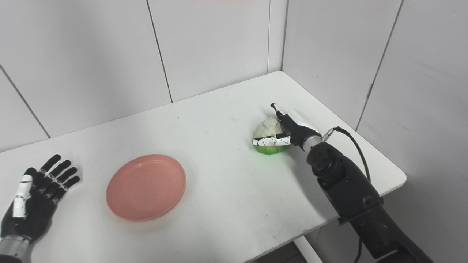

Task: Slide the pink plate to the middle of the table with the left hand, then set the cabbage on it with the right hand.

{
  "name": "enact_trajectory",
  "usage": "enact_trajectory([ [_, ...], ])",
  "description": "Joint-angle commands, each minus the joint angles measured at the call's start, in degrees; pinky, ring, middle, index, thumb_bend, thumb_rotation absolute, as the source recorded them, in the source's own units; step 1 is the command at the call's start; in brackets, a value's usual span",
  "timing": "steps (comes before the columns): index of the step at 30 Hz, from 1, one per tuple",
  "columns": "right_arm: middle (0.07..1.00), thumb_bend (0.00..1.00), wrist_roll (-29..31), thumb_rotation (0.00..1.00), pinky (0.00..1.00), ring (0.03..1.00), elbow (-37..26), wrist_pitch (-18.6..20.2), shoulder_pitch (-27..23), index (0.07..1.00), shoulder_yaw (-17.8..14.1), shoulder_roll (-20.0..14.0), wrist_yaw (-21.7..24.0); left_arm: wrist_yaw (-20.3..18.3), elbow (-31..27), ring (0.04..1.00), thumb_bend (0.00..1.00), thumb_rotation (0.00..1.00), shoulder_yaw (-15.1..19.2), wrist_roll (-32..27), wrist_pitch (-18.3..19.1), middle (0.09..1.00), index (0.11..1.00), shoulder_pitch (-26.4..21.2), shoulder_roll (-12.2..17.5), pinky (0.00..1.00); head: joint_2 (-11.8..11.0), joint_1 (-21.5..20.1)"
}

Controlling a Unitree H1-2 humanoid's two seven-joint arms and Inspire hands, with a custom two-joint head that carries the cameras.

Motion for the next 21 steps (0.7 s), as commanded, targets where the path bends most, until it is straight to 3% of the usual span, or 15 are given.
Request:
enact_trajectory([
  [1, 1.000, 1.00, 0.7, 0.55, 0.83, 0.973, 0.2, -0.2, -1.8, 1.000, 0.6, -1.1, 0.9, -0.2, 3.3, 0.790, 0.50, 0.84, 0.0, -0.2, 1.5, 0.803, 0.808, 6.0, -0.2, 0.77, 0.1, 0.0],
  [17, 0.982, 1.00, -2.1, 0.48, 0.90, 0.963, 1.0, 1.0, -2.6, 1.000, 4.5, -2.7, 0.9, -0.1, 3.0, 0.796, 0.50, 0.83, 0.0, -0.2, 1.9, 0.806, 0.808, 6.1, -0.3, 0.78, 0.1, 0.1],
  [21, 0.910, 1.00, -1.8, 0.40, 0.86, 0.900, 1.0, 0.2, -2.3, 0.925, 4.2, -2.4, -0.2, -0.2, 3.4, 0.795, 0.50, 0.84, -0.1, 0.0, 1.6, 0.804, 0.804, 6.0, -0.2, 0.78, 0.1, 0.1],
])
